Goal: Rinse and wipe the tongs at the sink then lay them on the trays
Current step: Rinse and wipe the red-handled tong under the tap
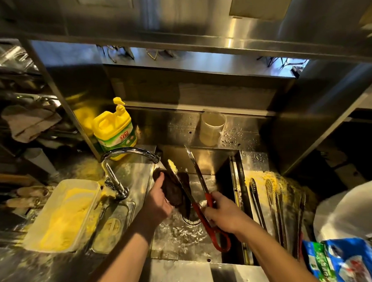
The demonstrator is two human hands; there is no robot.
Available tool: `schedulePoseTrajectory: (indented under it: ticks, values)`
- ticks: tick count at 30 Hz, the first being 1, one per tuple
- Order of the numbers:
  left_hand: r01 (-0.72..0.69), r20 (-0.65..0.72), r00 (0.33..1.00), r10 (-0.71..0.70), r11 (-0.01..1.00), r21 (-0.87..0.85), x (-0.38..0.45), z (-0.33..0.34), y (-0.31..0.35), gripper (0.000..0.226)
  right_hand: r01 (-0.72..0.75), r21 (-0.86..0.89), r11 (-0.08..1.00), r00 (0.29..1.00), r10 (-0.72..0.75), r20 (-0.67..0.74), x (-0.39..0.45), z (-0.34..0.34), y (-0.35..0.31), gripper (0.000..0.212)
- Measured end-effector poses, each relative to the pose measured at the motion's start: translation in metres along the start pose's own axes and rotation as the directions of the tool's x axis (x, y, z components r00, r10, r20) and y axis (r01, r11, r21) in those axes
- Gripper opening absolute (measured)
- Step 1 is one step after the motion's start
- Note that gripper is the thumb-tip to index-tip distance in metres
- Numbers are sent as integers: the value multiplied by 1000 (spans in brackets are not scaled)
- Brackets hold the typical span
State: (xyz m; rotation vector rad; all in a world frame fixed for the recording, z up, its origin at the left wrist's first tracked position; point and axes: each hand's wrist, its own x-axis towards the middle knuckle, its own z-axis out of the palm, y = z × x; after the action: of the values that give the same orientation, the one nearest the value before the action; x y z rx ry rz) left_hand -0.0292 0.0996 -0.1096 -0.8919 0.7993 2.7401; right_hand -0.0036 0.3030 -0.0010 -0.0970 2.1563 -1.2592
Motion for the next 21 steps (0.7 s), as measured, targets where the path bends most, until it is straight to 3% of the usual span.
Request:
schedulePoseTrajectory:
  ticks: [6, 10, 13, 16, 19, 21]
  values:
    - [-24, -111, 993, 37, 994, 109, 2, 11, 0, 37, 41, -81, 996, 999, -38, 38, 2, 6, 3, 16]
    - [-36, -146, 986, 83, 954, 296, 3, 12, -1, 27, 94, -186, 978, 995, -87, 44, 3, 11, 4, 31]
    - [-17, -184, 978, 96, 920, 391, 9, 15, 11, 18, -2, -57, 998, 993, 8, 115, -4, 16, 8, 12]
    - [-14, -206, 972, 111, 906, 423, 16, 19, 24, 7, -69, 40, 997, 991, 64, 114, -7, 17, 7, 12]
    - [31, -157, 987, 39, 908, 419, 13, 22, 14, 28, -114, 113, 987, 991, 105, 81, 2, 20, -1, 15]
    - [64, -152, 988, -1, 910, 410, 11, 23, 14, 29, -145, 136, 980, 987, 133, 90, 4, 27, -4, 17]
